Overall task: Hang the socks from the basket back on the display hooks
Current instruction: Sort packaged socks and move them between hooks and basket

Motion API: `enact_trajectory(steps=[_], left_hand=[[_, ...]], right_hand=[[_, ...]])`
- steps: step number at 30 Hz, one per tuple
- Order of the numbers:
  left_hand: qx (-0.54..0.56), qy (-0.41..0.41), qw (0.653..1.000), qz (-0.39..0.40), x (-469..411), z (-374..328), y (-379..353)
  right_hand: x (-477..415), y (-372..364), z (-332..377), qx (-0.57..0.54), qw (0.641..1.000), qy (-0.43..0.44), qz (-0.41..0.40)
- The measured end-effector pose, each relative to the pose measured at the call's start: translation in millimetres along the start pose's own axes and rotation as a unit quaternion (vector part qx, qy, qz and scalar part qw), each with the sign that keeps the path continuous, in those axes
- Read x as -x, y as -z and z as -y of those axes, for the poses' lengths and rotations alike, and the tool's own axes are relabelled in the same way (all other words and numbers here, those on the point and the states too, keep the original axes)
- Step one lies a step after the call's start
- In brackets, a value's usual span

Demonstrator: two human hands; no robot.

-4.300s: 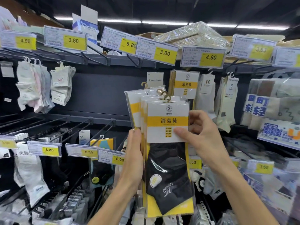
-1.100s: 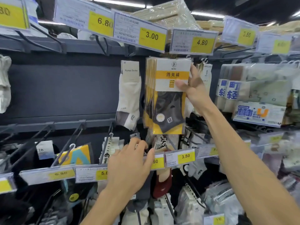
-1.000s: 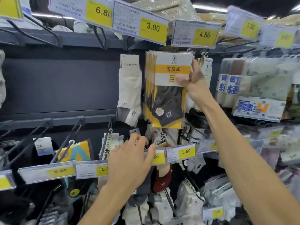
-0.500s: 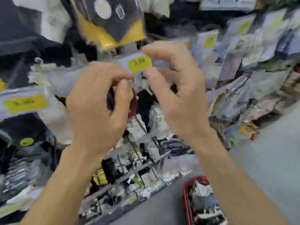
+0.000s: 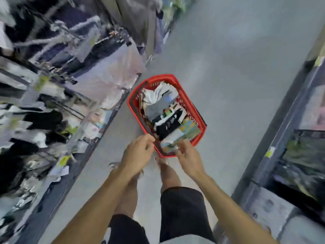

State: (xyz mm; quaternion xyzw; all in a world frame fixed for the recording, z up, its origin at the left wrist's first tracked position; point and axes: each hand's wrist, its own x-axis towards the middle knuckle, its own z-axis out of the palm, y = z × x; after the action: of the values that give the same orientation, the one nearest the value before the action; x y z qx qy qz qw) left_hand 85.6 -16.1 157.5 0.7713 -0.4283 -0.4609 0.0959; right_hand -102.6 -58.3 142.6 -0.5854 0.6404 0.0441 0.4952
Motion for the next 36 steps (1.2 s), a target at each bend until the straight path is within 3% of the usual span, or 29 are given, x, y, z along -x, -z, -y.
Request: enact_trajectory(steps=[4,6,12,15,18,23,27,31,36], left_hand=[[-0.019,0.012,0.997,0.068,-68.8,18.8,-71.9],[-0.047,0.002,0.995,0.089,-104.3,27.1,-104.0],[-0.113,-0.008,0.981,0.158,-176.9,50.9,-195.1],[-0.114,0.002,0.980,0.164,-186.9,63.0,-222.8],[-0.114,0.006,0.979,0.171,-189.2,73.1,-236.0],[-0.084,0.017,0.980,0.180,-183.9,78.8,-221.4],[0.027,0.065,0.983,0.167,-169.8,67.6,-185.2],[0.252,0.098,0.951,0.150,-137.6,33.2,-117.8],[0.464,0.034,0.874,0.141,-54.5,-16.7,7.2]], right_hand=[[-79.5,-19.1,-81.8,0.012,0.994,-0.110,-0.014],[-119.0,-34.7,-108.9,-0.046,0.982,-0.180,-0.025],[-217.9,-90.8,-151.5,-0.223,0.886,-0.391,-0.110],[-243.0,-109.8,-156.1,-0.258,0.840,-0.432,-0.202],[-257.5,-125.2,-155.1,-0.281,0.840,-0.386,-0.256],[-252.3,-113.5,-150.5,-0.226,0.877,-0.353,-0.232],[-190.8,-69.3,-133.5,-0.259,0.904,-0.231,-0.250],[-116.7,-9.7,-84.6,-0.365,0.915,-0.084,-0.148],[-41.1,32.0,30.4,-0.400,0.915,0.038,0.036]])
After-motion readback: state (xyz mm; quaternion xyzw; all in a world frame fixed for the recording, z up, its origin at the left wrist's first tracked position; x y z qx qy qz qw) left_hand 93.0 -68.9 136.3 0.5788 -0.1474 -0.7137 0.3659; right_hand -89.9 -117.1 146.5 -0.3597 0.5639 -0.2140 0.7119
